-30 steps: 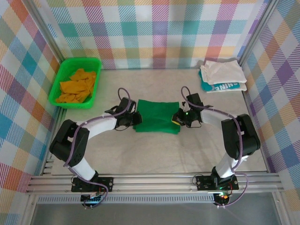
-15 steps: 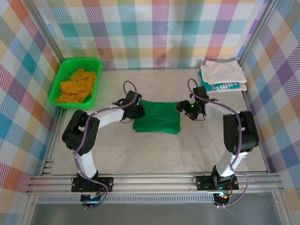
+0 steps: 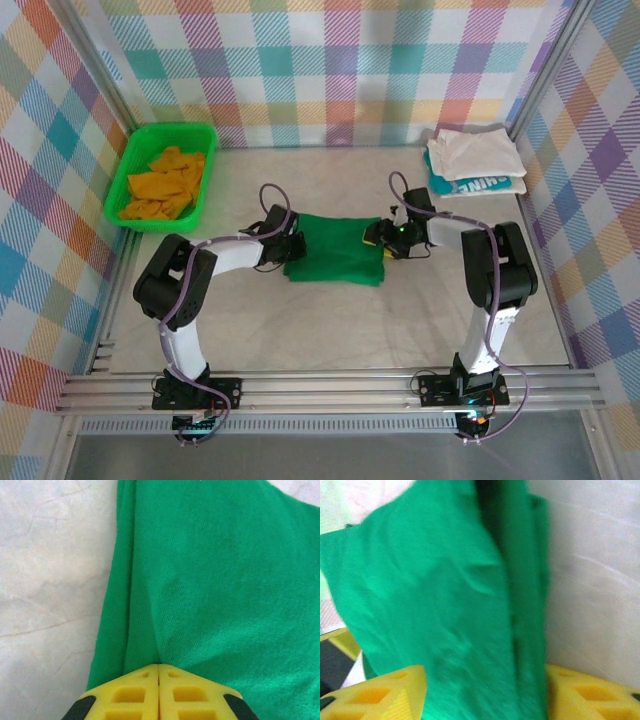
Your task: Fold and stack the t-shirts
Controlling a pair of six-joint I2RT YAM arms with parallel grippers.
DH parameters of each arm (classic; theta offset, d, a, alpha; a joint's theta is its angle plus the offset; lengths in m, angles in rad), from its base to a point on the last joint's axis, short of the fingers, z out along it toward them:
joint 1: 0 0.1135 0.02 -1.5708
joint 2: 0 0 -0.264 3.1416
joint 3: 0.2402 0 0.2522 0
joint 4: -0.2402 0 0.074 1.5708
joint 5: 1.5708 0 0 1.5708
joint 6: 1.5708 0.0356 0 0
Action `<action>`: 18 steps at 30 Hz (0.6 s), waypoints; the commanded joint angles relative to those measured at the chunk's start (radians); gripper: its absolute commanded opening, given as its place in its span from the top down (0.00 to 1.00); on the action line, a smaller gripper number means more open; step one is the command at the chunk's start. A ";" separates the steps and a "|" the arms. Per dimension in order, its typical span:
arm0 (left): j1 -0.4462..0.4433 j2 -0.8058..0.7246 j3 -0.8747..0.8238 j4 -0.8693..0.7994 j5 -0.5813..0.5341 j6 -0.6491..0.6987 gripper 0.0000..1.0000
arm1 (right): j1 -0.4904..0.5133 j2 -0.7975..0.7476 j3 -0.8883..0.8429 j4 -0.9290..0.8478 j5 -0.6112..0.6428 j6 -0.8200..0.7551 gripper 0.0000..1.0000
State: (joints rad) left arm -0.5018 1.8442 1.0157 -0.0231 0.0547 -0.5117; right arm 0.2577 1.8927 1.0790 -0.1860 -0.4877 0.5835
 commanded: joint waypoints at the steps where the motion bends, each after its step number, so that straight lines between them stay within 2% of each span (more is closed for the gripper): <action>1: -0.006 0.032 -0.016 0.015 0.005 -0.008 0.93 | 0.041 0.050 0.017 0.053 -0.079 0.005 0.42; 8: -0.010 0.032 -0.006 0.019 0.007 -0.005 0.94 | 0.084 0.091 0.057 0.094 -0.099 0.041 0.49; 18: -0.011 -0.026 -0.025 0.023 -0.037 -0.008 0.91 | 0.081 0.076 0.055 0.088 -0.010 0.063 0.90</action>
State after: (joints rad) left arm -0.5037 1.8500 1.0149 0.0021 0.0486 -0.5114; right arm 0.3344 1.9697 1.1252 -0.0975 -0.5144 0.6453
